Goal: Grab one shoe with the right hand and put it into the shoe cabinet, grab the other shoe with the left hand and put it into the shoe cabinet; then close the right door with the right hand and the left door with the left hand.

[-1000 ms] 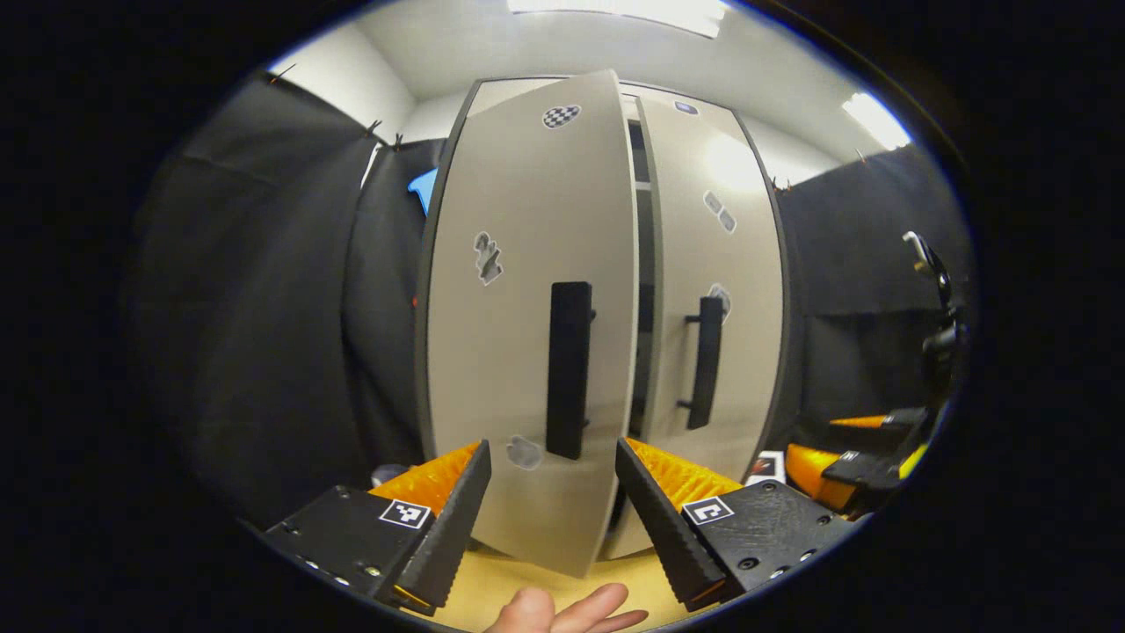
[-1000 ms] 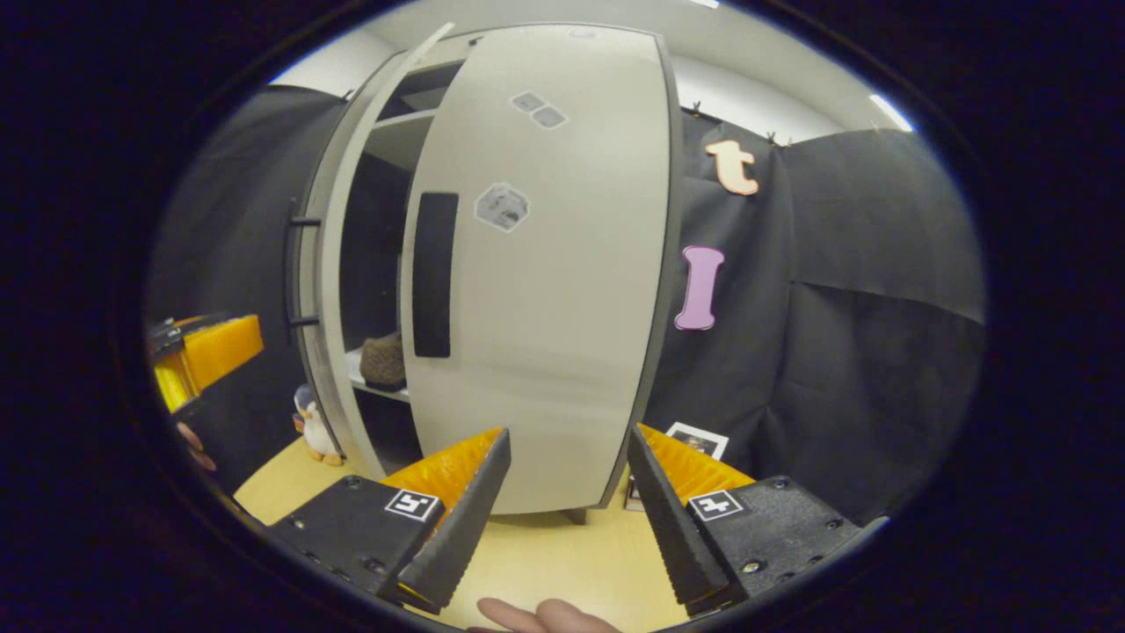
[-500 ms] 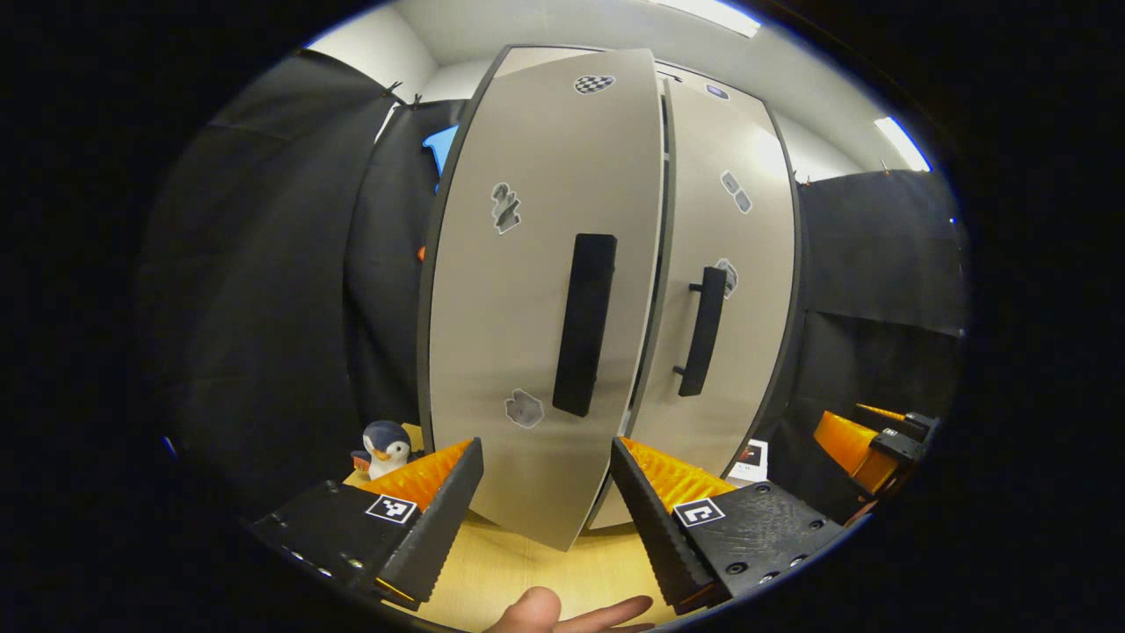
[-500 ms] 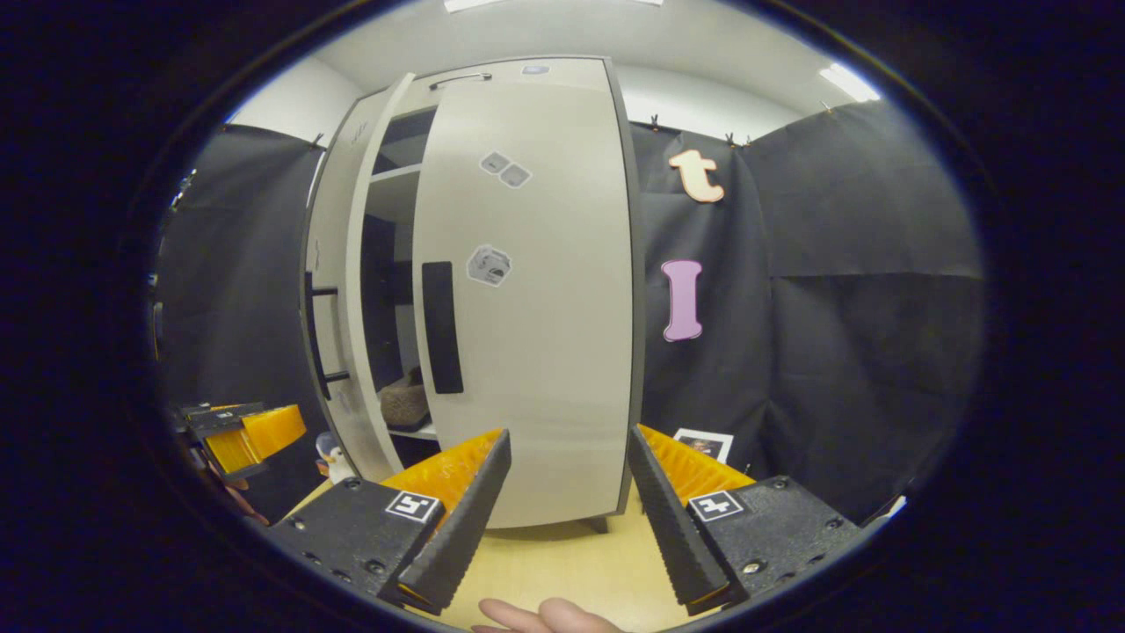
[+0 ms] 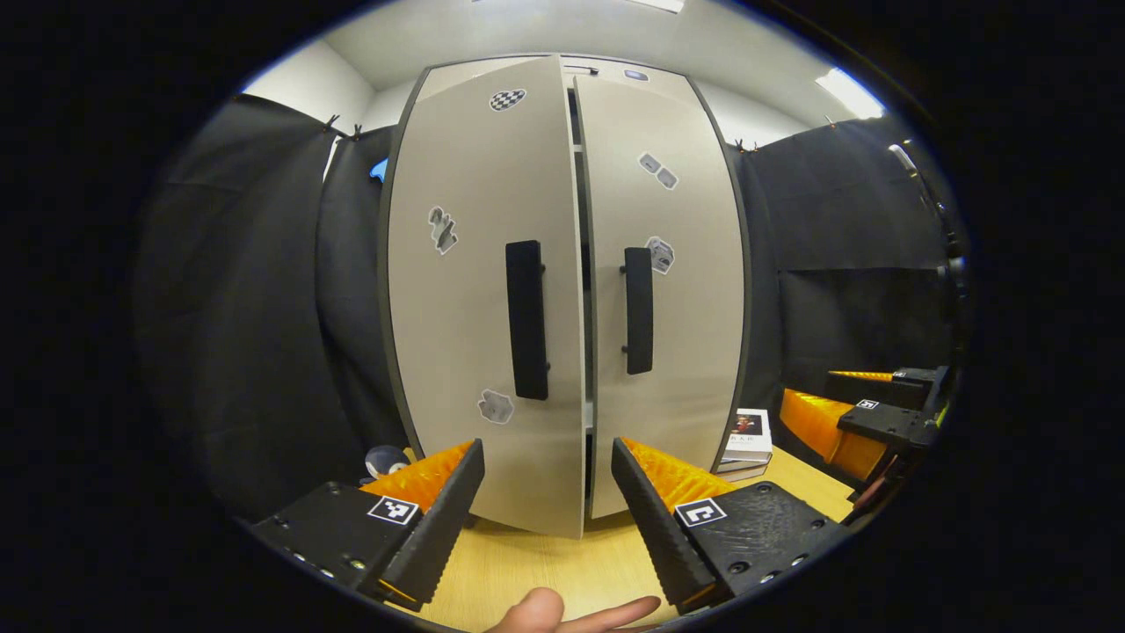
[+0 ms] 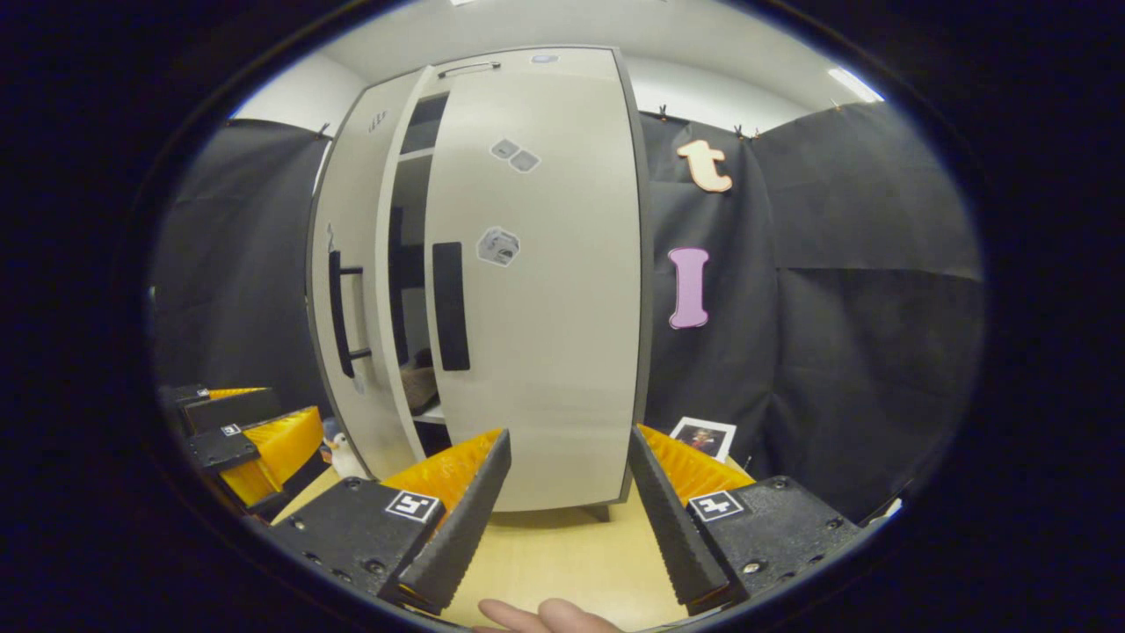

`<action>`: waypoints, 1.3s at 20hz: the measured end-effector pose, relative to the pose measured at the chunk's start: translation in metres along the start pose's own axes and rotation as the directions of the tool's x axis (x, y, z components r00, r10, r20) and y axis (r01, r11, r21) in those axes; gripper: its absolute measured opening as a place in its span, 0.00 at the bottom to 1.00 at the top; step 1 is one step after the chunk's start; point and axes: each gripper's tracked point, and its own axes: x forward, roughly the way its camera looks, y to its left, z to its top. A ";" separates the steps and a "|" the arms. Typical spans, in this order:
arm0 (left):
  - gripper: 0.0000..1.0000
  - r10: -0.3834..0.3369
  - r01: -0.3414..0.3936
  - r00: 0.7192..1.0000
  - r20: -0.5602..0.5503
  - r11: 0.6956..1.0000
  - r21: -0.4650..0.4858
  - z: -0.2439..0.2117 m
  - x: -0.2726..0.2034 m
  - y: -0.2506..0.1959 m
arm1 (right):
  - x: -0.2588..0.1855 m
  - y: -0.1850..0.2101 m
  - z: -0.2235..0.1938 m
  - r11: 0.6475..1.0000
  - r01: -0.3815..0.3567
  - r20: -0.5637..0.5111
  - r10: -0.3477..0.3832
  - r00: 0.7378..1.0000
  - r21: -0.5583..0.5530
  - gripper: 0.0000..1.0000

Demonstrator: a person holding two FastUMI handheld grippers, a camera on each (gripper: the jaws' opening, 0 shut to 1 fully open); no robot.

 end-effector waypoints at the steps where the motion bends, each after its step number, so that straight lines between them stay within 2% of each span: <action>1: 0.90 0.004 -0.004 1.000 -0.002 1.000 0.000 -0.001 0.000 0.001 | -0.001 -0.001 0.002 1.000 -0.002 0.009 0.002 1.000 0.010 0.88; 17: 0.89 0.022 -0.021 1.000 0.005 1.000 -0.007 -0.001 0.001 -0.001 | -0.003 -0.005 0.005 0.999 -0.035 0.012 0.035 0.999 0.027 0.89; 26: 0.89 0.049 -0.049 0.999 0.013 0.999 -0.021 0.002 0.004 0.004 | -0.005 0.001 0.009 0.991 -0.104 0.018 0.103 0.994 0.082 0.89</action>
